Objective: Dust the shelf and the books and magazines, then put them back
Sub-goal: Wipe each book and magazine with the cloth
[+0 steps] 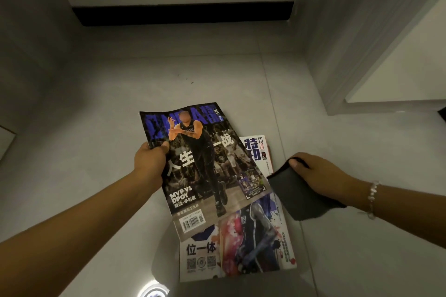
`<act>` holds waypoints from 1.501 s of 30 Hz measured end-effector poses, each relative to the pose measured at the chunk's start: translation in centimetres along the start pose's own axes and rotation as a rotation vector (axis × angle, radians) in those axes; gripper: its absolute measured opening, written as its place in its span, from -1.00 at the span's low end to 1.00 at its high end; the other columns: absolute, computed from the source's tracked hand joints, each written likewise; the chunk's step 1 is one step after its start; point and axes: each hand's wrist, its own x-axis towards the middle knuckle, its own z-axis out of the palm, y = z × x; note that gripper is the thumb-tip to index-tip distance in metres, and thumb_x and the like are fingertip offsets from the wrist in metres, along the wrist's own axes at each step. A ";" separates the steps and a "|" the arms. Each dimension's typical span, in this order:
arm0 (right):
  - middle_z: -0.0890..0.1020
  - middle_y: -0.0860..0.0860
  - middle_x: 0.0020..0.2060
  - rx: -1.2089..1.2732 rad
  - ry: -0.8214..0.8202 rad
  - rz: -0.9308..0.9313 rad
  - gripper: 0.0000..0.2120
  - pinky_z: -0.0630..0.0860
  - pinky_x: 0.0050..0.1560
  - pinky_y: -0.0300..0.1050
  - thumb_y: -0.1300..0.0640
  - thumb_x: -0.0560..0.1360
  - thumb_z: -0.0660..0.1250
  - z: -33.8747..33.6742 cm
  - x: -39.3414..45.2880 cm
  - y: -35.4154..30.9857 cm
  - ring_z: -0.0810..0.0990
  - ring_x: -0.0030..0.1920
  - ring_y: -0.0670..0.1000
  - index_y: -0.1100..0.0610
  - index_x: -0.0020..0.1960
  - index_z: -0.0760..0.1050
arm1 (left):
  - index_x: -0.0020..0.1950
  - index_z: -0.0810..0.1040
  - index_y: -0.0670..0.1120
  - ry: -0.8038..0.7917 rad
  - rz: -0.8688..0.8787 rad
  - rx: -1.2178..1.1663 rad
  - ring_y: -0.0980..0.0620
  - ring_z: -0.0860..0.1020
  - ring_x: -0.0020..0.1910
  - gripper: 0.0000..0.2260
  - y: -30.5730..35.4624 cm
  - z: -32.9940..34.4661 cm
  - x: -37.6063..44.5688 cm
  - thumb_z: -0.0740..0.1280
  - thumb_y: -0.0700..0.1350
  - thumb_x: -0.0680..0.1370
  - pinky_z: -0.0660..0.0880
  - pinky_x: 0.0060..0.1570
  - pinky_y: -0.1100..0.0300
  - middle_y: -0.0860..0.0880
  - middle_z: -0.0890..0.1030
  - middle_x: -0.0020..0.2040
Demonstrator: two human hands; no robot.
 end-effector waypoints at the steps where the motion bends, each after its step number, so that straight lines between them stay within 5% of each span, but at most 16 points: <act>1: 0.49 0.02 -0.04 0.015 0.004 -0.011 -0.75 0.33 -0.05 -0.18 0.02 0.65 0.01 -0.1 0.1 -0.6 0.45 -0.13 -0.06 0.08 0.13 0.42 | 0.12 0.46 -0.08 -0.015 0.003 0.005 -0.15 0.62 -0.06 -0.88 0.1 0.0 -0.3 0.29 -0.16 0.59 0.55 0.03 -0.10 -0.15 0.63 0.02; 6: 0.53 0.07 0.12 0.099 0.025 -0.118 -0.70 0.31 -0.03 -0.21 0.03 0.65 0.03 -0.5 0.7 -3.9 0.44 -0.03 -0.04 0.11 0.24 0.44 | 0.03 0.48 -0.08 -0.138 0.062 0.033 -0.15 0.63 -0.09 -0.95 0.4 0.4 -2.6 0.29 -0.16 0.58 0.56 -0.03 -0.03 -0.14 0.65 -0.05; 11: 0.52 0.04 0.04 0.193 0.136 -0.207 -0.70 0.35 -0.14 -0.20 0.03 0.64 0.04 -0.9 0.9 -7.5 0.44 -0.07 -0.05 0.12 0.23 0.44 | 0.15 0.52 -0.10 -0.207 0.182 0.058 -0.11 0.63 -0.02 -0.83 1.5 1.2 -4.6 0.31 -0.12 0.57 0.56 -0.01 0.00 -0.11 0.66 0.03; 17: 0.58 0.08 0.04 0.375 0.200 -0.299 -0.69 0.45 0.06 -0.04 0.02 0.64 0.05 -0.9 0.1 -10.9 0.53 0.03 0.07 0.11 0.23 0.46 | 0.16 0.53 -0.03 -0.327 0.238 0.056 0.00 0.66 -0.12 -0.83 3.0 1.7 -6.7 0.26 -0.05 0.60 0.51 -0.37 0.25 -0.06 0.68 -0.01; 20: 0.61 0.10 0.04 0.454 0.125 -0.314 -0.70 0.48 0.15 0.07 -0.02 0.63 0.08 -0.1 -0.6 -11.9 0.57 0.06 0.10 0.05 0.21 0.48 | 0.17 0.55 -0.04 -0.468 0.249 0.050 0.00 0.67 -0.10 -0.81 3.5 1.9 -8.1 0.24 -0.04 0.61 0.55 -0.29 0.24 -0.05 0.69 -0.02; 23: 0.62 -0.08 -0.06 0.472 0.070 -0.362 -0.74 0.48 -0.03 -0.36 -0.02 0.62 0.10 -0.2 -1.1 -12.5 0.57 -0.06 -0.20 0.01 0.13 0.52 | 0.18 0.57 -0.07 -0.583 0.254 0.053 -0.07 0.65 -0.03 -0.72 3.9 2.1 -8.8 0.19 0.04 0.62 0.59 -0.11 0.12 -0.09 0.68 0.01; 25: 0.62 -0.11 -0.19 0.418 0.056 -0.394 -0.74 0.44 -0.18 -0.46 -0.01 0.61 0.12 -0.8 -1.4 -12.8 0.56 -0.20 -0.26 0.05 0.04 0.55 | 0.20 0.58 -0.07 -0.623 0.229 0.039 -0.06 0.64 -0.02 -0.65 4.2 2.1 -9.2 0.12 0.09 0.63 0.59 -0.07 0.12 -0.13 0.65 0.06; 30: 0.69 0.10 -0.14 0.327 0.038 -0.486 -0.72 0.58 0.03 -0.01 -0.07 0.52 0.27 -3.1 -2.1 -13.8 0.66 -0.12 0.06 0.08 0.05 0.62 | 0.23 0.56 -0.03 -0.693 0.184 -0.032 -0.04 0.59 0.09 -0.65 5.8 2.3 -9.9 0.08 0.07 0.65 0.61 -0.04 0.13 -0.10 0.59 0.12; 34: 0.69 0.10 -0.17 0.290 0.067 -0.523 -0.81 0.58 -0.01 0.05 0.02 0.47 0.37 -5.3 -2.1 -14.6 0.66 -0.16 0.09 0.09 0.01 0.65 | 0.22 0.52 0.06 -0.758 0.250 -0.073 0.04 0.66 -0.04 -0.72 7.0 2.4 -10.2 0.10 0.07 0.64 0.62 -0.07 0.13 0.00 0.68 -0.07; 41: 0.60 -0.31 -0.25 0.293 0.327 -0.646 -0.77 0.49 -0.29 -0.44 0.21 0.52 0.32 -7.8 -2.1 -15.5 0.61 -0.23 -0.26 -0.04 0.10 0.62 | 0.48 0.25 0.20 -0.638 0.462 -0.064 0.01 0.47 0.25 -0.60 8.4 2.0 -10.4 0.14 0.00 0.64 0.60 0.01 0.18 0.02 0.44 0.30; 45: 0.63 -0.30 -0.21 0.384 0.412 -0.729 -0.76 0.55 -0.20 -0.36 0.22 0.52 0.33 -9.3 -3.0 -16.9 0.63 -0.19 -0.27 -0.03 0.10 0.62 | 0.46 0.25 0.21 -0.316 0.689 0.077 0.09 0.42 0.28 -0.55 8.9 1.2 -9.5 0.25 -0.03 0.59 0.55 0.03 0.23 0.06 0.28 0.38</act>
